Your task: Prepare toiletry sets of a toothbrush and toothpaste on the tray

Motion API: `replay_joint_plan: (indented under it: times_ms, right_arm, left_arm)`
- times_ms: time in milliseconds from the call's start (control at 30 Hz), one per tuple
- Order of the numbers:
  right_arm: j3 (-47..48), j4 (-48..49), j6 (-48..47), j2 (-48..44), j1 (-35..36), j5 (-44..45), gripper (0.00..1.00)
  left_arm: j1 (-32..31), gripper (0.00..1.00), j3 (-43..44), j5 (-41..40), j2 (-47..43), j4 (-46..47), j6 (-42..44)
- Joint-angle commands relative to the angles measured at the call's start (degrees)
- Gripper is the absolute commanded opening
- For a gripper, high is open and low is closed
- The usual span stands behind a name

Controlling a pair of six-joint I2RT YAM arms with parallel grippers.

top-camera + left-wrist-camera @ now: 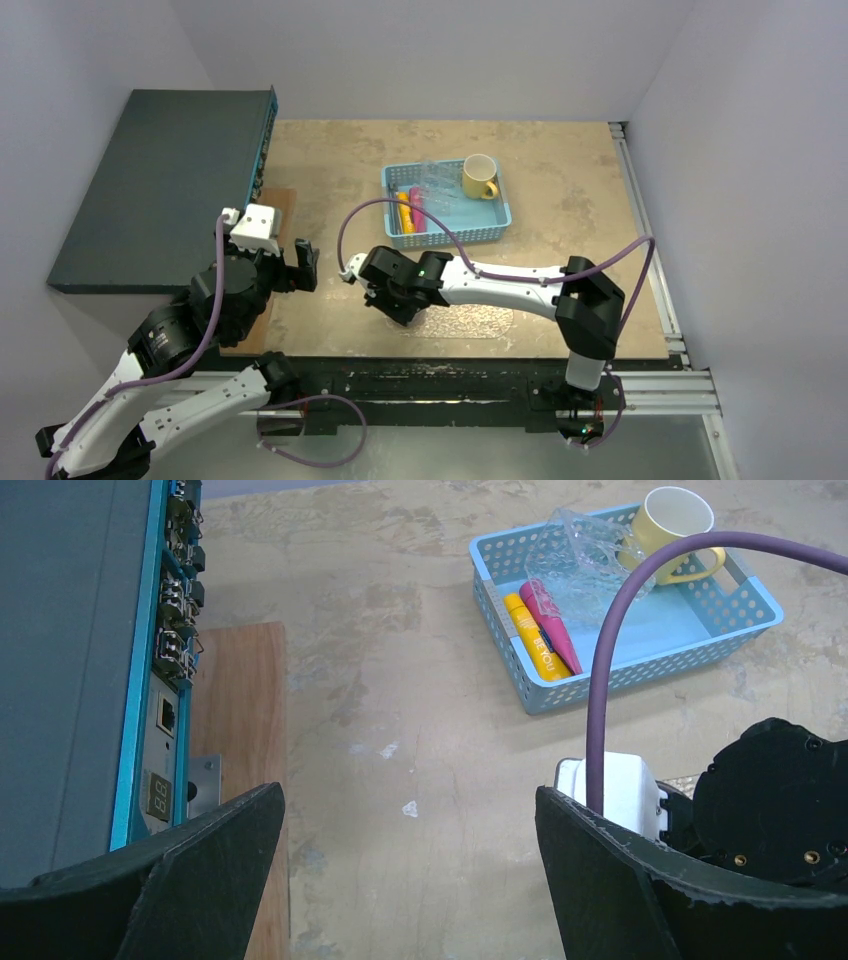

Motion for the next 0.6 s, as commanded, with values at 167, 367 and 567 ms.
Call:
replay_joint_plan:
  times_ms: [167,367,567]
  right_arm:
    - [2.89,4.10,0.25,-0.16,0.37,0.63,0.00]
    - [2.91,4.42,0.54,0.44,0.37,0.37,0.00]
    - [2.46,5.14,0.80,1.21,0.36,0.12,0.00]
  left_arm:
    - [-0.07,0.96,-0.19,-0.46,0.22,1.79,-0.37]
    - [-0.04,0.96,-0.17,-0.46,0.22,1.78,-0.42]
    - [-0.03,0.96,-0.19,-0.33,0.20,1.76,-0.42]
